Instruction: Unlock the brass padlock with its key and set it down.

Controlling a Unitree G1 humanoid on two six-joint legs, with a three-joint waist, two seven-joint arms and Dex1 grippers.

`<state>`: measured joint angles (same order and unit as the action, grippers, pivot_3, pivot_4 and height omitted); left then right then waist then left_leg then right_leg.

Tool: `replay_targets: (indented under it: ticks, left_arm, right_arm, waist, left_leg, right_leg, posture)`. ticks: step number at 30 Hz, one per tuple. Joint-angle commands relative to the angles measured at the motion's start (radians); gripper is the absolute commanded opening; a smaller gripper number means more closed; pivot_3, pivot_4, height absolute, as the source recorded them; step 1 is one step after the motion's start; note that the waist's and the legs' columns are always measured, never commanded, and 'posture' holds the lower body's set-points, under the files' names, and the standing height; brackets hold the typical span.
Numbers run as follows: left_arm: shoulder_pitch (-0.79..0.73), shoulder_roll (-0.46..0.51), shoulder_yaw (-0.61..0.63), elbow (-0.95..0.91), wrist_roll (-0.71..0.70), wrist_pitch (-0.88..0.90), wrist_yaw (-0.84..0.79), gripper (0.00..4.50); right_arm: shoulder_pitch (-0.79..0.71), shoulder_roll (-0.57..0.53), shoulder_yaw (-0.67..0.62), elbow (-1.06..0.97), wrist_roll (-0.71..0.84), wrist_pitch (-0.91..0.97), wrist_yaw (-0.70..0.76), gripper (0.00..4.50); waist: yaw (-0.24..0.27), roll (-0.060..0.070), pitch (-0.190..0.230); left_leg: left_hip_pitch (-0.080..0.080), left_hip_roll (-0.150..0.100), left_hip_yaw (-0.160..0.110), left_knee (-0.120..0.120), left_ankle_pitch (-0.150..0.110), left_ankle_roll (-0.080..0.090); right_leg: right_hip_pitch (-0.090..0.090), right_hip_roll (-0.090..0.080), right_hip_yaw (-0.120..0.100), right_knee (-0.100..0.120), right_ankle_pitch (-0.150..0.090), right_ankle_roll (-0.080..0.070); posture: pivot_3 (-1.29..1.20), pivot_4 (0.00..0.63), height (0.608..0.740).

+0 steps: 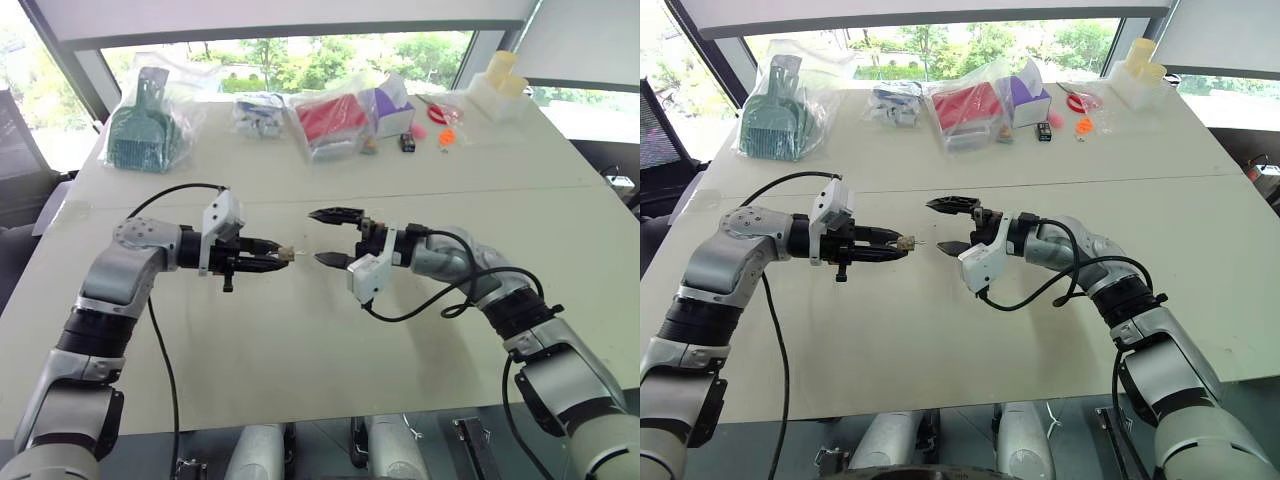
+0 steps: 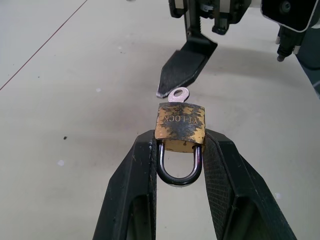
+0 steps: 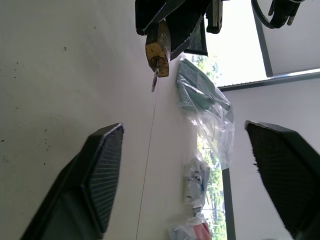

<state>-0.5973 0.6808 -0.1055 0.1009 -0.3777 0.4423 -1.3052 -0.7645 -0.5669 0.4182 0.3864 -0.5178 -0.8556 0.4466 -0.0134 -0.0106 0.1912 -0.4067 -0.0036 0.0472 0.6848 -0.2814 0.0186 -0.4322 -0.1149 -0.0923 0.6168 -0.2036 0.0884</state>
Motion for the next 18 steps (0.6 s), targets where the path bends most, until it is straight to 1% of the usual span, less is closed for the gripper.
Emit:
replay_targets:
  ticks: [1,4,5,6,11,12,13,14,18]
  left_arm:
    - [-0.020,-0.002,0.004,-0.007,0.004,-0.026,-0.003,0.74]
    - [-0.024,-0.006,0.005,-0.004,0.005,-0.027,-0.003,0.74]
    - [-0.026,-0.007,0.005,-0.004,0.005,-0.028,-0.004,0.74]
    - [-0.027,-0.009,0.005,-0.004,0.004,-0.028,-0.004,0.74]
    - [-0.028,-0.011,0.006,-0.009,0.004,-0.026,-0.004,0.74]
    - [-0.027,-0.011,0.006,-0.010,0.004,-0.026,-0.004,0.74]
    - [-0.027,-0.011,0.007,-0.012,0.003,-0.026,-0.004,0.74]
    - [-0.027,-0.010,0.007,-0.012,0.003,-0.025,-0.004,0.74]
    - [-0.026,-0.010,0.008,-0.013,0.005,-0.025,-0.005,0.74]
  right_arm:
    - [0.004,0.012,-0.011,-0.069,0.064,0.013,0.036,2.17]
    - [0.013,0.021,-0.006,-0.086,0.095,0.033,0.070,0.62]
    - [0.013,0.024,-0.002,-0.088,0.103,0.038,0.083,0.19]
    - [0.014,0.027,0.001,-0.089,0.110,0.046,0.097,0.08]
    - [0.005,0.034,-0.005,-0.077,0.093,0.049,0.105,0.08]
    - [0.004,0.033,-0.007,-0.074,0.088,0.045,0.102,0.54]
    - [0.003,0.031,-0.009,-0.071,0.082,0.043,0.099,0.84]
    - [0.002,0.030,-0.010,-0.071,0.074,0.039,0.094,1.39]
    - [0.005,0.022,-0.010,-0.066,0.055,0.038,0.089,3.30]
  waist:
    - [0.001,0.000,0.000]
    - [0.001,0.000,0.000]
    - [0.001,0.000,0.000]
    - [0.001,0.000,0.000]
    - [0.001,0.000,0.000]
    - [0.001,0.000,0.000]
    - [0.001,0.000,0.000]
    - [0.001,0.000,0.000]
    - [0.001,0.000,0.000]
  left_leg:
    - [0.000,0.000,0.000,0.000,0.000,0.000]
    - [0.000,0.000,0.000,0.000,0.000,0.000]
    - [0.000,0.000,0.000,0.000,0.000,0.000]
    - [0.000,0.000,0.000,0.000,0.000,0.000]
    - [0.000,0.000,0.000,0.000,0.000,0.000]
    - [0.000,0.000,0.000,0.000,0.000,0.000]
    - [0.000,0.000,0.000,0.000,0.000,0.000]
    - [0.000,0.000,0.000,0.000,0.000,0.000]
    - [0.000,0.000,0.000,0.000,0.000,0.000]
  right_leg:
    - [0.000,0.000,0.000,0.000,0.000,0.000]
    - [0.000,0.000,0.000,0.000,0.000,0.000]
    - [0.000,0.000,0.000,0.000,0.000,0.000]
    - [0.000,0.000,0.000,0.000,0.000,0.000]
    - [0.000,0.000,0.000,0.000,0.000,0.000]
    - [0.000,0.000,0.000,0.000,0.000,0.000]
    - [0.000,0.000,0.000,0.000,0.000,0.000]
    - [0.000,0.000,0.000,0.000,0.000,0.000]
    - [0.000,0.000,0.000,0.000,0.000,0.000]
  posture:
    - [0.00,0.150,0.740]
    - [0.00,0.150,0.740]
    - [0.00,0.150,0.740]
    - [0.00,0.150,0.740]
    - [0.00,0.150,0.740]
    - [0.00,0.150,0.740]
    - [0.00,0.150,0.740]
    - [0.00,0.150,0.740]
    - [0.00,0.150,0.740]
